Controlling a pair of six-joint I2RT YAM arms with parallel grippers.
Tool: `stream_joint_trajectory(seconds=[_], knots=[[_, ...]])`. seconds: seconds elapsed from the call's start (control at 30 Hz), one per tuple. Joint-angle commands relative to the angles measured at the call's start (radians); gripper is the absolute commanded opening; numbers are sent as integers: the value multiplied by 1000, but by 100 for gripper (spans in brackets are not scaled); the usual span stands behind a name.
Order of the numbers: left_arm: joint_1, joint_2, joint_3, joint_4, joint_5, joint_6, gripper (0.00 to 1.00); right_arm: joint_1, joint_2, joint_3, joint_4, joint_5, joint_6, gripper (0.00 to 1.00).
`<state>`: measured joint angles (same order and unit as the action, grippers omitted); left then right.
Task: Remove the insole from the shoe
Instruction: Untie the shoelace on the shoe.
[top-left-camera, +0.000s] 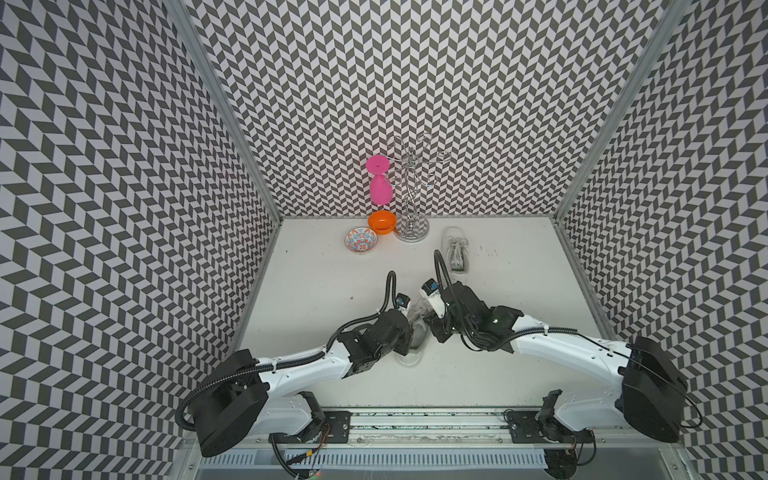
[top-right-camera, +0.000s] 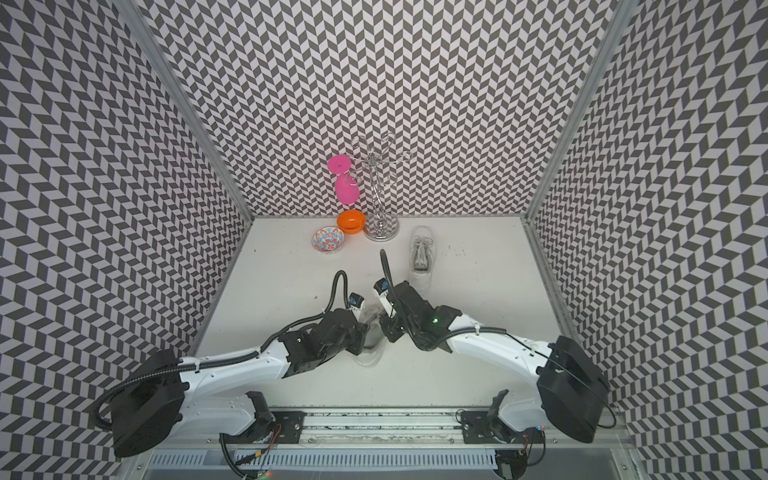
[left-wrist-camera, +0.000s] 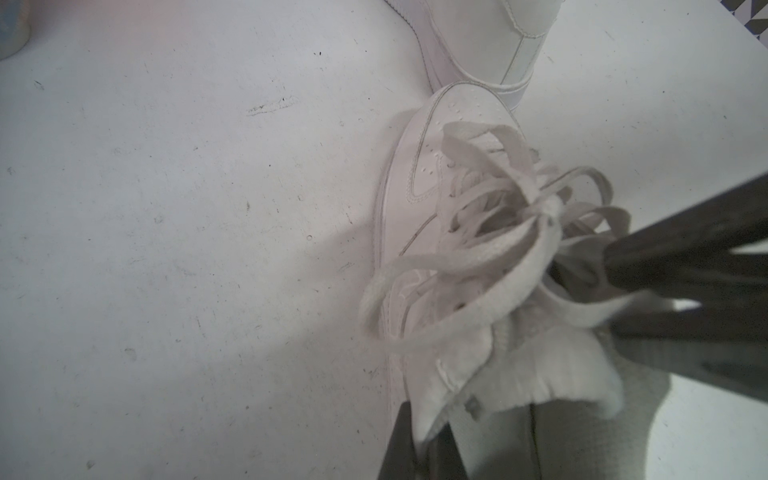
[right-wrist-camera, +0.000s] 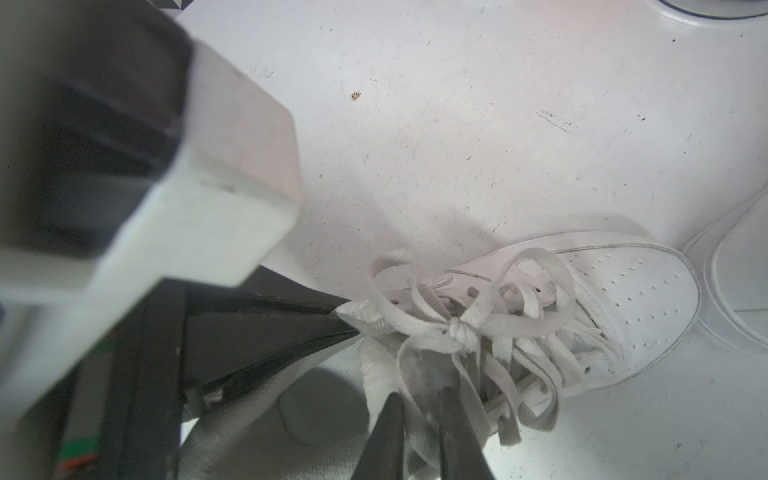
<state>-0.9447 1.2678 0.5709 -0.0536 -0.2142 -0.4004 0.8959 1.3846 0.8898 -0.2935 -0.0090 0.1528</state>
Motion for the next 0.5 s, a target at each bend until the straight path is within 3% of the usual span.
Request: stream_joint_trajectory(seconds=[0.0, 0.47], knots=[[-10, 49, -18, -17, 15, 2, 0, 11, 23, 31, 6, 30, -12, 16], [-9, 63, -7, -53, -40, -29, 0, 27, -39, 31, 2, 67, -9, 3]])
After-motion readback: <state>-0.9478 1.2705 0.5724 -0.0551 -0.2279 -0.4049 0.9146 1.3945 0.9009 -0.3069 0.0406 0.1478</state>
